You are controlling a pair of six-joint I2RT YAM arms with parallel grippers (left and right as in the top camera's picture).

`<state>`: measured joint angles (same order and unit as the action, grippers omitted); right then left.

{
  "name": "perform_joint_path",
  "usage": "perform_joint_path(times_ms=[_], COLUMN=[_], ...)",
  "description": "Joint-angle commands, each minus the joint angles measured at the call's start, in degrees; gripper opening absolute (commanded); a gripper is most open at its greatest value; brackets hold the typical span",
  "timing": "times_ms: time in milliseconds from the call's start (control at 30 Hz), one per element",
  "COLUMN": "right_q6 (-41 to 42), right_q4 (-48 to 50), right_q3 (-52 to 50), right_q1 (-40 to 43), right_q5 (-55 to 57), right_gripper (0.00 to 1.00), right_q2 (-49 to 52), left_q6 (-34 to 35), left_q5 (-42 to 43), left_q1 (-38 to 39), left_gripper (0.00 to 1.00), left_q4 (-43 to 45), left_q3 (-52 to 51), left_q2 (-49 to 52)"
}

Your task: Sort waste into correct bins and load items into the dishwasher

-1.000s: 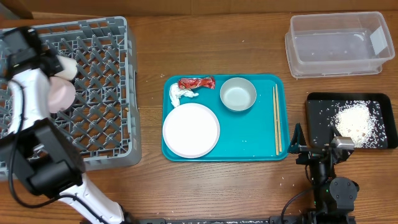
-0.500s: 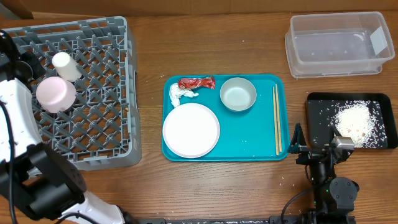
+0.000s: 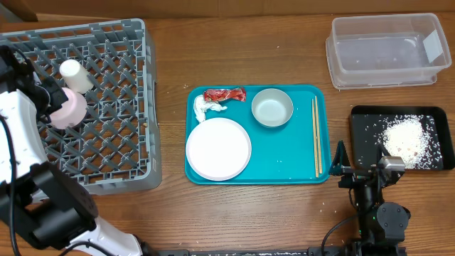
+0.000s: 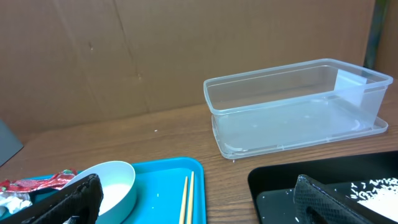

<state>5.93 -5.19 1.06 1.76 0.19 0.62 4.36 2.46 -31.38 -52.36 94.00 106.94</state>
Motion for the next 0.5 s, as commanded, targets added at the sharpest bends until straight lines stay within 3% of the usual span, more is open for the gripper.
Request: perform_joint_path(times_ms=[0, 200, 467], right_q6=[-0.4, -0.4, -0.4], right_q4=[0.3, 0.3, 0.3], right_q3=[-0.6, -0.6, -0.6], right_q1=[-0.2, -0.2, -0.2], right_q5=[-0.2, -0.2, -0.2], right_gripper=[1.0, 1.0, 1.0], right_q2=[-0.5, -0.5, -0.5], left_q6=[0.4, 0.3, 0.3], left_q5=[2.2, 1.4, 1.1], left_q1=[-0.1, -0.2, -0.2], left_gripper=[0.04, 0.04, 0.04], left_q4=[-0.4, -0.8, 5.5], left_q3=[-0.1, -0.1, -0.1], left_q2=[2.1, 2.1, 3.7])
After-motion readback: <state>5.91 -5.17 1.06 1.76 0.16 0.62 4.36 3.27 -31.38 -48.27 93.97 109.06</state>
